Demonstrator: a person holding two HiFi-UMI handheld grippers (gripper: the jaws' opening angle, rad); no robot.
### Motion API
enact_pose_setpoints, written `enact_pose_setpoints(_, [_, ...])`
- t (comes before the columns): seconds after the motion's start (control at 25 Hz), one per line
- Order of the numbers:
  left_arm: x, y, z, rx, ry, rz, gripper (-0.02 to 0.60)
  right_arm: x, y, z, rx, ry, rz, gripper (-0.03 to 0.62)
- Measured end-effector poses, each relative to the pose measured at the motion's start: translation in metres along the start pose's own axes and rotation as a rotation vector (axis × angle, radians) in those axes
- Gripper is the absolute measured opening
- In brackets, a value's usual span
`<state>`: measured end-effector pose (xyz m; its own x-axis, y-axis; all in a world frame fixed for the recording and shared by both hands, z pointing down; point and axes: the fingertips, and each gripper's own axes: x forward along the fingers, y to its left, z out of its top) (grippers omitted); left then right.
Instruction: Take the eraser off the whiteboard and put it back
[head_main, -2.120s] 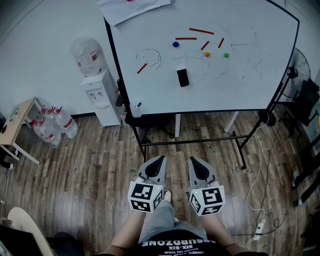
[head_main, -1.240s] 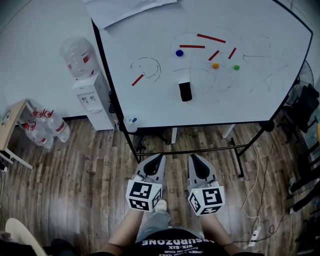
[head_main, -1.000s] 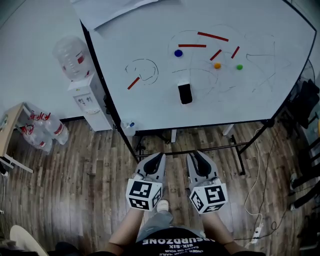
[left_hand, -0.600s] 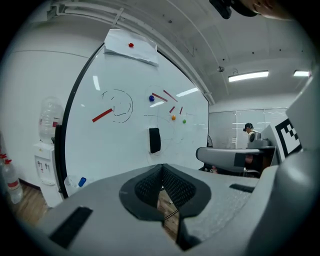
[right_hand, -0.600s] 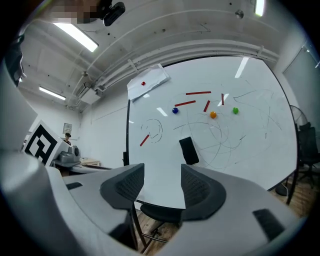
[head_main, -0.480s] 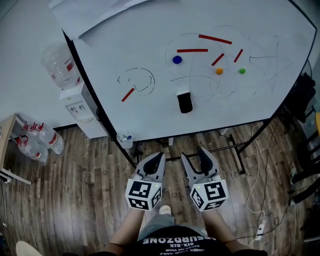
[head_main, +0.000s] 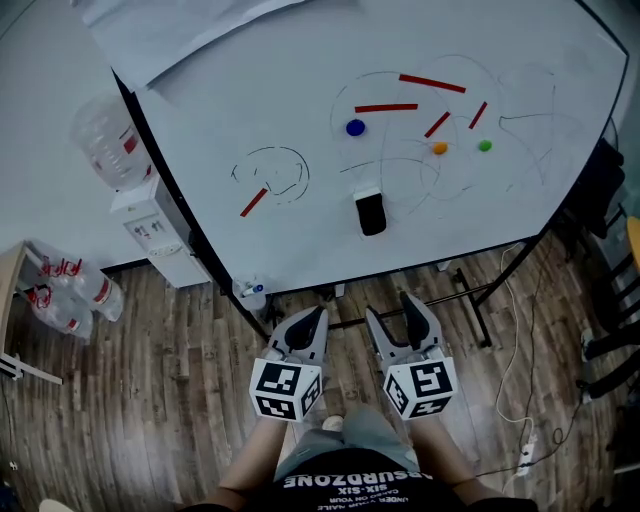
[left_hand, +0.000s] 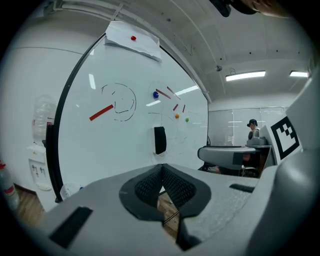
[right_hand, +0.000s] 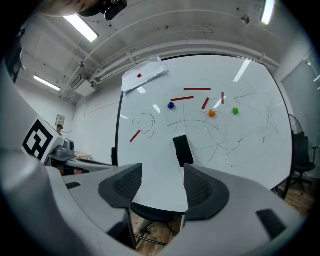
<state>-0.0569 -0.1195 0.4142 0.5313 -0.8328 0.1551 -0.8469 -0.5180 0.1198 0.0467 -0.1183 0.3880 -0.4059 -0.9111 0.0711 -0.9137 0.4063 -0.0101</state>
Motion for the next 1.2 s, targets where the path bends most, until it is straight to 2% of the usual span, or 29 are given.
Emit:
enact_pose_setpoints(0.24, [0.003, 0.006, 0.000, 0.002, 0.004, 0.001, 0.008, 0.007, -0.008, -0.006, -0.016, 0.026, -0.026, 0.236])
enact_pose_setpoints(0.92, [0.042, 0.031, 0.006, 0.013, -0.005, 0.019, 0.008, 0.062, -0.035, 0.006, -0.049, -0.024, -0.022, 0.236])
enact_pose_setpoints(1.2, [0.066, 0.038, 0.014, 0.025, 0.005, -0.012, 0.008, 0.090, -0.051, 0.014, -0.051, -0.026, -0.038, 0.238])
